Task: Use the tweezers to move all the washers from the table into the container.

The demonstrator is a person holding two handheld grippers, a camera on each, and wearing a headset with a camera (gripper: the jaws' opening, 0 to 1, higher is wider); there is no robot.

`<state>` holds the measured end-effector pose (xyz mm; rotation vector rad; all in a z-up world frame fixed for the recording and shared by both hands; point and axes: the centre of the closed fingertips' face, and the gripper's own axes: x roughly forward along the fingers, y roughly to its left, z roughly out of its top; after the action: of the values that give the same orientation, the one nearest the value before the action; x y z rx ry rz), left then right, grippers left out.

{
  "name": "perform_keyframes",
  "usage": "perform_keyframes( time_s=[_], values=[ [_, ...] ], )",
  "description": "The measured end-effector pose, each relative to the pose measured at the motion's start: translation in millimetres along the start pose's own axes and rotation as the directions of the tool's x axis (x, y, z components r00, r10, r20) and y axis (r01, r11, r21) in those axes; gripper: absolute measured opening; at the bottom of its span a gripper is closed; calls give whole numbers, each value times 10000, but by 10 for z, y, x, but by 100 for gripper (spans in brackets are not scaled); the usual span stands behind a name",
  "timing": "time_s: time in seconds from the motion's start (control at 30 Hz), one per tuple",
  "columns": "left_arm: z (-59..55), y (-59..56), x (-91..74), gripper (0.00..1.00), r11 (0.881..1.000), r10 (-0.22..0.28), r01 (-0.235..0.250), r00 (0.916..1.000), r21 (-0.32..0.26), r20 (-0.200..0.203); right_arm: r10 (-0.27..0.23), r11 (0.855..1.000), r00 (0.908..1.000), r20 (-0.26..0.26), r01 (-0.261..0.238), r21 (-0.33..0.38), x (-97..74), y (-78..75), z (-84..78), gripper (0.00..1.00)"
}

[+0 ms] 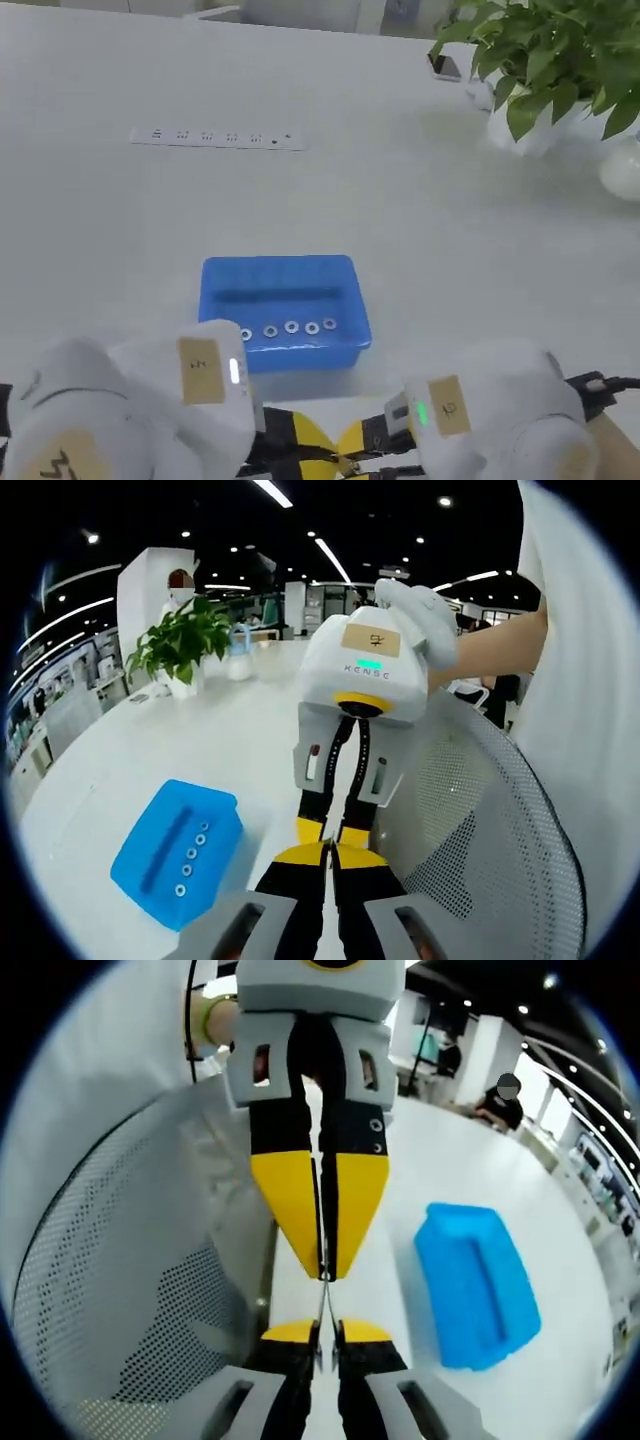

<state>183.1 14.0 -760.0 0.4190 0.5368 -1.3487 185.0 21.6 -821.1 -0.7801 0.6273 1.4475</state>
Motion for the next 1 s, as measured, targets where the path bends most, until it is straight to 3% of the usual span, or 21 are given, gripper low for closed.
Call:
perform_keyframes(
  time_s=[0.23,0.5,0.77,1.0],
  values=[
    [-263,113,-11,0,9998,-88,102,9961,152,-873,76,10000,9996,-274,-76,4,131,-64,-41,5],
    [-489,168,-12,0,9996,-287,271,9889,-127,-1457,281,9986,9991,-308,-267,466,234,-74,-85,8],
    [-657,190,4,0,9983,-527,469,9790,-341,-1967,-664,9792,9965,516,551,1950,25,-115,-87,19],
    [-836,201,45,0,9971,-700,591,9605,-483,-2693,-1598,9398,9850,653,1316,3155,-280,-77,-244,22]
  ],
)
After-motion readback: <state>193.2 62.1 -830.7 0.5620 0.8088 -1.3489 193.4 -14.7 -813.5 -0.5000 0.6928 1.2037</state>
